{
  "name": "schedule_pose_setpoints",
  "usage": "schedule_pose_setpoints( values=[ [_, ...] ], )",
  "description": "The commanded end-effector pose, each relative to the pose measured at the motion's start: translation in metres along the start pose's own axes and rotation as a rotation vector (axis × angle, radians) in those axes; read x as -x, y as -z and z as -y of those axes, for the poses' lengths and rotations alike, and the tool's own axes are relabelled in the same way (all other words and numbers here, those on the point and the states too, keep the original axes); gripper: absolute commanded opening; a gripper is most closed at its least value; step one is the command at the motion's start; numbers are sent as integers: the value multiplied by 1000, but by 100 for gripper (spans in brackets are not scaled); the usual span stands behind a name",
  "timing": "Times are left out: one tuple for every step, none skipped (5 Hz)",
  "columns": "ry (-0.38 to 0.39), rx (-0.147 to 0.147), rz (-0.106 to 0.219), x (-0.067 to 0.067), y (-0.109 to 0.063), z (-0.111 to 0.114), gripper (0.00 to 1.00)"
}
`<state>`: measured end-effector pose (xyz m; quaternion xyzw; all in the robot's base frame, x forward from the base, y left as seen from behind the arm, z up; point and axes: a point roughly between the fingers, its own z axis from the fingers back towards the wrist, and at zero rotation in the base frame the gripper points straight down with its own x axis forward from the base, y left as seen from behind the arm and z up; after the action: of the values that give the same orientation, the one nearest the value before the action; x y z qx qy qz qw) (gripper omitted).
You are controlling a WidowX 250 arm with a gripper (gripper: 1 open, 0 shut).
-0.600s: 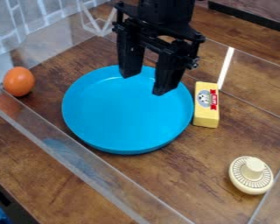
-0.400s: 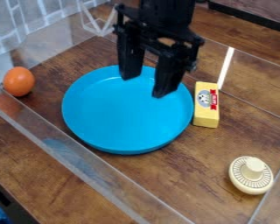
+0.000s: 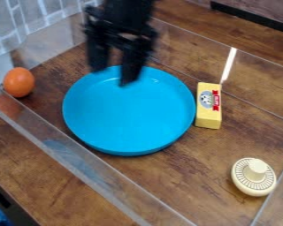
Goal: Put the orange ball in the blue tray
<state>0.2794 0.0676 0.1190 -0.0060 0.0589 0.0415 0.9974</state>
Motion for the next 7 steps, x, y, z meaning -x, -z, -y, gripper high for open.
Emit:
schedule_pose_setpoints(
  values=[
    [-35,-14,99,10,-26,-44,100],
    [-59,-23,129,20,-23,-79,100],
    [-97,-25,158,18,-16,-109,100],
    [-129,-31,176,11,-9,-126,100],
    [-156,-32,184,9,0,-131,100],
    [-183,-34,193,7,10,-130,100],
    [-198,-35,195,4,19,-127,100]
  ],
)
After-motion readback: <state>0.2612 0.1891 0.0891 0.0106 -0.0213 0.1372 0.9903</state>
